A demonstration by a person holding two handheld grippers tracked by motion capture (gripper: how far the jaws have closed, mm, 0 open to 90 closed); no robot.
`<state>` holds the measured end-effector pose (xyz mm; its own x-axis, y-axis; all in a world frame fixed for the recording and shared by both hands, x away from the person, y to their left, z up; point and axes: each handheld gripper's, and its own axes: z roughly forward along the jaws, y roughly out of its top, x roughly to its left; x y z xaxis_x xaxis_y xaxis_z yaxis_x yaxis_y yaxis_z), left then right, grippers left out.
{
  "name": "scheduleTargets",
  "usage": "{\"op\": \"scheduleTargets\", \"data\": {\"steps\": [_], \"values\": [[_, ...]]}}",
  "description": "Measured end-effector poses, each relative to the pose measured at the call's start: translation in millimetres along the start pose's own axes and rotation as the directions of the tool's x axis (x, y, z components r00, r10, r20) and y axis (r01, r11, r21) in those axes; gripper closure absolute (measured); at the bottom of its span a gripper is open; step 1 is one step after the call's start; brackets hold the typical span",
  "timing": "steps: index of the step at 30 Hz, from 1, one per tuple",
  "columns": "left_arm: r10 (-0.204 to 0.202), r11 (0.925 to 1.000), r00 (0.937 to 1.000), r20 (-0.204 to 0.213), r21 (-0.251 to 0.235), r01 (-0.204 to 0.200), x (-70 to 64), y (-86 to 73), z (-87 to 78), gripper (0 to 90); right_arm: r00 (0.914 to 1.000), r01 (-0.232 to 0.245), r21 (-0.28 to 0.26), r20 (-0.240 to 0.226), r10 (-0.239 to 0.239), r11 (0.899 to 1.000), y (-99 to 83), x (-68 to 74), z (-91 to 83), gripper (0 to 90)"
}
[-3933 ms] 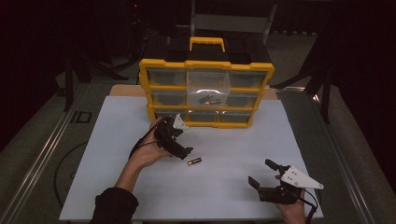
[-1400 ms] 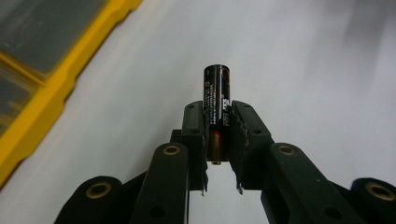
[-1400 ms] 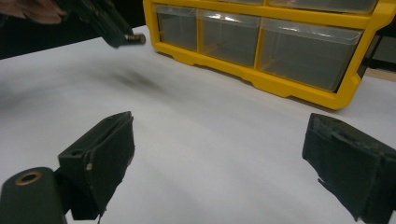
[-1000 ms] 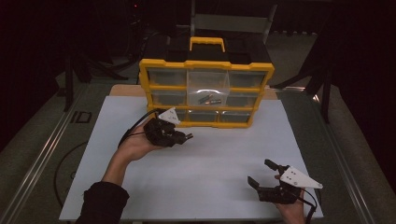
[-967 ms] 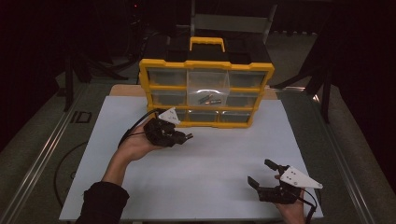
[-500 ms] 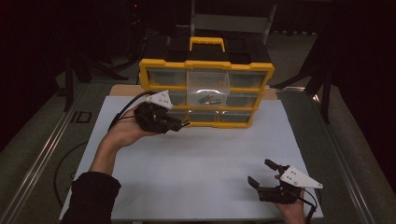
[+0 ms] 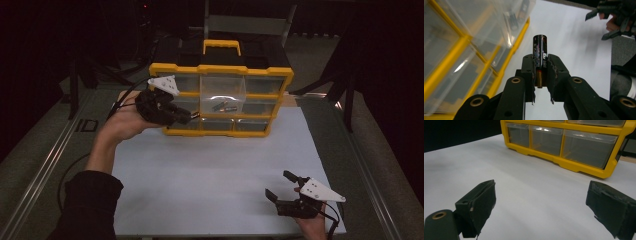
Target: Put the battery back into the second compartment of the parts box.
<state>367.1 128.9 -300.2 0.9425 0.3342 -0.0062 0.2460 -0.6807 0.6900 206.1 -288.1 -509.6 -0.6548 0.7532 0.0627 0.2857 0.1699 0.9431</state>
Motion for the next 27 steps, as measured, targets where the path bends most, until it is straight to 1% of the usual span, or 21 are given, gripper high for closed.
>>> {"op": "scheduleTargets", "data": {"steps": [4,5,6,9,13,16,18,20,21,22,25,27], "values": [[0.003,0.9999,1.0,0.001,-0.013,-0.003,3.3,9.3,-8.4,77.9,1.0,-0.005,0.0,0.004,0.005,1.0,0.0,-0.3,-0.5,8.7],[0.002,0.9999,1.0,-0.003,-0.012,-0.002,6.0,14.1,-11.7,78.0,1.0,-0.006,-0.001,0.003,0.006,1.0,0.0,-0.6,-0.6,8.8],[0.002,0.9999,1.0,-0.003,-0.012,-0.002,6.0,14.1,-11.7,77.9,1.0,-0.009,-0.001,0.003,0.009,1.0,0.1,-0.2,-0.7,8.7],[-0.009,0.9999,0.9999,-0.01,-0.014,0.008,11.1,21.6,-15.1,77.9,1.0,-0.004,-0.001,0.001,0.004,1.0,0.0,-0.3,-0.6,8.7],[-0.027,0.9995,0.9996,-0.009,-0.017,0.027,17.6,32.2,-17.0,77.9,1.0,-0.007,0.002,0.002,0.007,1.0,0.0,-0.8,-0.6,8.7],[-0.031,0.9994,0.9994,-0.016,-0.013,0.03,21.1,40.2,-16.7,77.9,1.0,-0.009,0.001,-0.001,0.009,1.0,-0.2,-1.1,-0.2,8.7],[-0.039,0.9989,0.999,-0.023,-0.025,0.039,22.6,45.3,-17.0,77.9,1.0,-0.008,0.002,-0.002,0.008,1.0,-0.1,-0.6,-0.1,8.7],[-0.04,0.9988,0.9978,-0.053,-0.031,0.038,22.6,50.7,-16.8,77.9,1.0,-0.007,0.0,-0.003,0.007,1.0,-0.1,-0.7,-0.4,8.7],[-0.04,0.9987,0.9968,-0.069,-0.033,0.038,22.9,55.8,-15.7,77.9,0.9999,-0.014,0.001,-0.006,0.014,1.0,0.1,-0.6,-0.9,8.7],[-0.04,0.9987,0.9968,-0.069,-0.033,0.038,22.9,55.8,-15.7,77.9,0.9999,-0.014,0.001,-0.006,0.014,1.0,0.1,-0.6,-0.9,8.7],[-0.056,0.9982,0.9936,-0.098,-0.028,0.054,24.5,62.8,-11.4,77.9,1.0,-0.006,0.002,-0.003,0.006,1.0,0.0,-0.6,-0.3,8.7],[-0.074,0.9971,0.9899,-0.12,-0.027,0.072,26.6,67.5,-5.7,77.8,0.9999,-0.008,0.002,-0.006,0.008,1.0,0.0,-0.3,-0.3,8.8]]}}
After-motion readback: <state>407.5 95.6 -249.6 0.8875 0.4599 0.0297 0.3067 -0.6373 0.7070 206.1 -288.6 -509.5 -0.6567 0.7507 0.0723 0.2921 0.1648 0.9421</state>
